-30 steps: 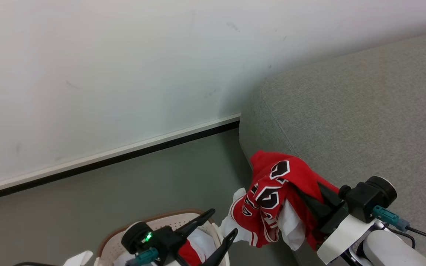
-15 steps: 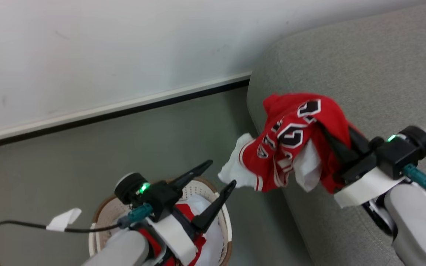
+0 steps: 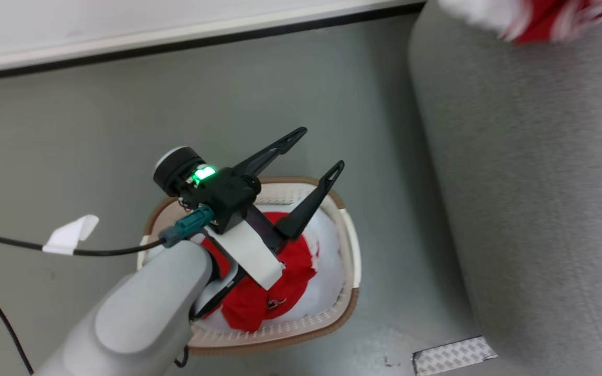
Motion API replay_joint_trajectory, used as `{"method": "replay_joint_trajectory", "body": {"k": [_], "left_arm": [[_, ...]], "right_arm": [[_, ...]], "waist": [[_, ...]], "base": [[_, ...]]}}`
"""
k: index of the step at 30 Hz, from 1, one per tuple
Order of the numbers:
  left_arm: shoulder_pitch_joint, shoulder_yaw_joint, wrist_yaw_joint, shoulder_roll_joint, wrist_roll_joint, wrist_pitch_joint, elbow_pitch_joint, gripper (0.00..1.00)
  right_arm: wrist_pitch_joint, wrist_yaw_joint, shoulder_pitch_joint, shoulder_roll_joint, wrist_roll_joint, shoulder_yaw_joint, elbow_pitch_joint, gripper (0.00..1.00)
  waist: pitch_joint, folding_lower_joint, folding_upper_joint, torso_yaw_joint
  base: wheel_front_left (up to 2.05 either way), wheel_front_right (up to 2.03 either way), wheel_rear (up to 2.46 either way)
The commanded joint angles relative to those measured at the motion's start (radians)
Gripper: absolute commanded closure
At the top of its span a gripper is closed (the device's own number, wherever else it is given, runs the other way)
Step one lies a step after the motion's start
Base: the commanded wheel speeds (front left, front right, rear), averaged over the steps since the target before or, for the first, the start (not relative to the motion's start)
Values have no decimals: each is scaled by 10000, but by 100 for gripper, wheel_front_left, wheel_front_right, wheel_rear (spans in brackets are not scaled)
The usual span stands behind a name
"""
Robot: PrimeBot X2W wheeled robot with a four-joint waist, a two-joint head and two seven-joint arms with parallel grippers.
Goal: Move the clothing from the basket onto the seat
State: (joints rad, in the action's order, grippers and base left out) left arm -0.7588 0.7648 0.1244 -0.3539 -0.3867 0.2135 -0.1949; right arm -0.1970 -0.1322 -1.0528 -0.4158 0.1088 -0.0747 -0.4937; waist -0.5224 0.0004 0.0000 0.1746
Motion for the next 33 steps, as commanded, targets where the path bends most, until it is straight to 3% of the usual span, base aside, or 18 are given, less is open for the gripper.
{"method": "replay_joint_trajectory", "body": {"k": [1, 9, 14, 15, 17, 18, 19, 24, 33], "left_arm": [[-117, 59, 56, 50, -42, 134, -99, 0], [-156, 374, 53, 230, -200, 419, -484, 0], [-145, 384, 60, 357, -268, 494, -611, 0], [-119, 386, 57, 381, -273, 506, -642, 0], [-42, 399, 48, 429, -310, 519, -703, 0], [13, 388, 46, 424, -339, 507, -744, 0], [75, 369, 47, 409, -373, 503, -774, 0], [517, 142, 50, 348, -430, 507, -792, 0], [1965, -652, -89, 251, -534, 509, -892, 0]], "right_arm": [[200, 28, -497, -236, -317, 491, -342, 100], [1386, 28, -1336, -757, -2428, 3635, -1872, 100], [1411, 28, -436, -75, -4231, 6145, -2386, 100], [1378, 28, -284, 54, -4541, 6634, -2410, 89], [1275, 28, 25, 439, -5112, 7387, -2532, 53], [1218, 28, 145, 677, -5364, 7657, -2650, 5], [1115, 28, 220, 846, -5593, 7896, -2699, 0], [488, 28, 273, 1492, -6124, 8261, -3373, 0], [-619, 29, 1387, 2262, -5990, 7138, -4476, 0]], "waist": [[-602, -4, 0, -642], [-926, -4, 0, -1293], [-993, -4, 0, -1450], [-974, -4, 0, -1471], [-888, -4, 0, -1504], [-831, -4, 0, -1505], [-761, -4, 0, -1493], [-250, -4, 0, -1323], [1286, -4, 0, -811]], "base": [[0, 0, 0], [0, 0, 0], [0, 0, 0], [0, 0, 0], [0, 0, 0], [0, 0, 0], [0, 0, 0], [0, 0, 0], [0, 0, 0]]}}
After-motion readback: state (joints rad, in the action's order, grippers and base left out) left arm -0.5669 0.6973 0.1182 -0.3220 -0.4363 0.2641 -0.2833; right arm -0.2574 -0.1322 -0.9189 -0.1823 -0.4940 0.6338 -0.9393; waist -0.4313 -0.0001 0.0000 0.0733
